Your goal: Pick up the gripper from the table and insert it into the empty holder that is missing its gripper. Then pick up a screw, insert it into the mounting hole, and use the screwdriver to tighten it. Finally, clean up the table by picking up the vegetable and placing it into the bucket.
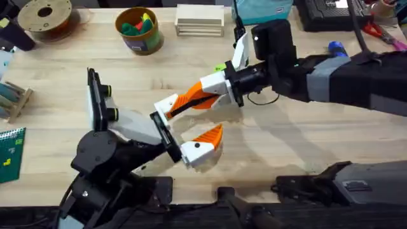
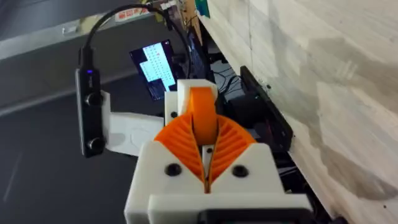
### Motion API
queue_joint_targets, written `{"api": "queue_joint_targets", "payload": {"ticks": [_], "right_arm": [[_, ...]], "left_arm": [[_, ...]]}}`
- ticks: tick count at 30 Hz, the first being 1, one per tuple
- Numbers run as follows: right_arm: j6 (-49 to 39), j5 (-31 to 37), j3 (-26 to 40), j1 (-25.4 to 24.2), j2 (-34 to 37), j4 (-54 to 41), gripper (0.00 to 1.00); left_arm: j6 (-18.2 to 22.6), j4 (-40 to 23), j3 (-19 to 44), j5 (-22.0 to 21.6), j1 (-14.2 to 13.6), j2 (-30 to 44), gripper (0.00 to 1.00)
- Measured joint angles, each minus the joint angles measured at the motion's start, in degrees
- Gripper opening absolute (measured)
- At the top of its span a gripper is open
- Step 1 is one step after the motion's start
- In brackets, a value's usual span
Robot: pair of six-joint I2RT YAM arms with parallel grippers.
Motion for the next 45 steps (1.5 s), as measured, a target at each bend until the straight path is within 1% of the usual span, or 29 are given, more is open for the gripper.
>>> {"api": "queue_joint_targets", "payload": {"ticks": [2, 4, 5, 7, 13, 18, 19, 20, 22, 27, 31, 34, 36, 38, 39, 42, 45], "right_arm": [[-0.3, -0.4, 0.0, -0.1, 0.0, -0.1, 0.074], [-0.6, -0.6, 0.0, -0.1, 0.0, -0.1, 0.163], [-0.8, -0.5, 0.0, -0.1, 0.0, -0.2, 0.227], [-1.0, -0.5, 0.0, 0.1, 0.1, -0.3, 0.300], [-1.1, -0.5, 0.0, 0.4, 0.2, -0.4, 0.378], [-1.4, -0.5, 0.0, 0.4, 0.2, -0.4, 0.491], [-1.6, -0.5, 0.0, 0.4, 0.2, -0.4, 0.794], [-1.7, -0.5, 0.0, 0.4, 0.2, -0.3, 0.859], [-1.9, -0.3, 0.0, 0.4, 0.2, -0.4, 0.879], [-4.0, 0.2, 0.0, -0.7, 0.2, -0.1, 0.882], [-7.1, 0.6, 0.0, -4.8, 0.2, 2.0, 0.885], [-10.4, 1.5, 0.9, -8.1, 0.2, 1.1, 0.885], [-13.0, 2.8, 3.0, -9.7, 0.2, -1.2, 0.885], [-16.6, 5.0, 6.2, -10.6, 0.2, -6.1, 0.886], [-24.0, 10.5, 12.1, -11.0, 0.2, -17.8, 0.886], [-32.5, 18.5, 17.9, -10.7, 0.2, -28.9, 0.887], [-41.0, 29.6, 23.0, -9.8, 0.2, -38.1, 0.887]], "left_arm": [[0.1, 0.0, 0.0, 0.1, 0.0, 0.0, 0.986], [0.4, 0.0, 0.0, 0.2, 0.0, 0.0, 0.986], [0.6, 0.1, 0.0, 0.7, 0.0, 0.0, 0.986], [1.0, 0.2, 0.0, 2.2, -0.4, 0.0, 0.986], [1.6, 0.1, 0.0, 4.3, -0.9, 0.0, 0.985], [1.7, 0.1, 0.0, 4.8, -0.9, 0.0, 0.985], [1.7, 0.0, 0.0, 4.8, -0.9, 0.0, 0.985], [1.7, 0.0, 0.0, 4.8, -0.9, 0.0, 0.985], [1.7, 0.0, 0.0, 4.8, -0.9, 0.0, 0.985], [1.7, 0.0, 0.0, 4.8, -0.9, 0.0, 0.985], [1.7, 0.0, 0.0, 4.8, -0.9, 0.0, 0.985], [1.7, 0.0, 0.0, 4.8, -0.9, 0.0, 0.985], [1.7, 0.0, 0.0, 4.8, -0.9, 0.0, 0.985], [1.7, 0.0, 0.0, 4.8, -0.9, 0.0, 0.985], [1.7, 0.0, 0.0, 4.8, -0.9, 0.0, 0.985], [1.7, 0.0, 0.0, 4.8, -0.9, 0.0, 0.985], [1.7, 0.0, 0.0, 4.8, -0.9, 0.0, 0.985]]}}
